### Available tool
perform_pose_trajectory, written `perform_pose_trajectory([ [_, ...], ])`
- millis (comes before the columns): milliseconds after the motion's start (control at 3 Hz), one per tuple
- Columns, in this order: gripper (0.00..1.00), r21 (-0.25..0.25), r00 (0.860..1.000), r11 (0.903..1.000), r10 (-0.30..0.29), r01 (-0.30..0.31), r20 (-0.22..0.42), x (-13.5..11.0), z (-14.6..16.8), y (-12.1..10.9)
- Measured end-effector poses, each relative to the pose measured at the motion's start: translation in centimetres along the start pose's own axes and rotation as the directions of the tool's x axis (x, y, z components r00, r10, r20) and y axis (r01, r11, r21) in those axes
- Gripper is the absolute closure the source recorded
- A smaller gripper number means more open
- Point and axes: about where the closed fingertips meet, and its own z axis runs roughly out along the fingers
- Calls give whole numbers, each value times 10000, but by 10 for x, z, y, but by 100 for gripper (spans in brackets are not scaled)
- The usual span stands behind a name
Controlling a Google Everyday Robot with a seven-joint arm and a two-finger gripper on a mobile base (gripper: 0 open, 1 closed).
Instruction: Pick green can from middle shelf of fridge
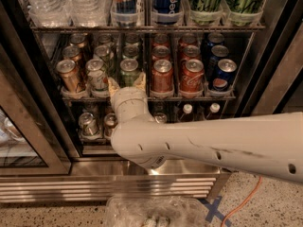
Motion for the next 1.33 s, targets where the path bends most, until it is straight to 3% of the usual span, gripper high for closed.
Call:
perform_pose_trajectory([
  [667,33,95,9999,9998,150,-149,-24,6,7,-7],
  [1000,49,174,9997,9995,251,-250,-28,9,12,-9],
  [1333,72,174,9997,9995,251,-250,-28,9,12,-9],
])
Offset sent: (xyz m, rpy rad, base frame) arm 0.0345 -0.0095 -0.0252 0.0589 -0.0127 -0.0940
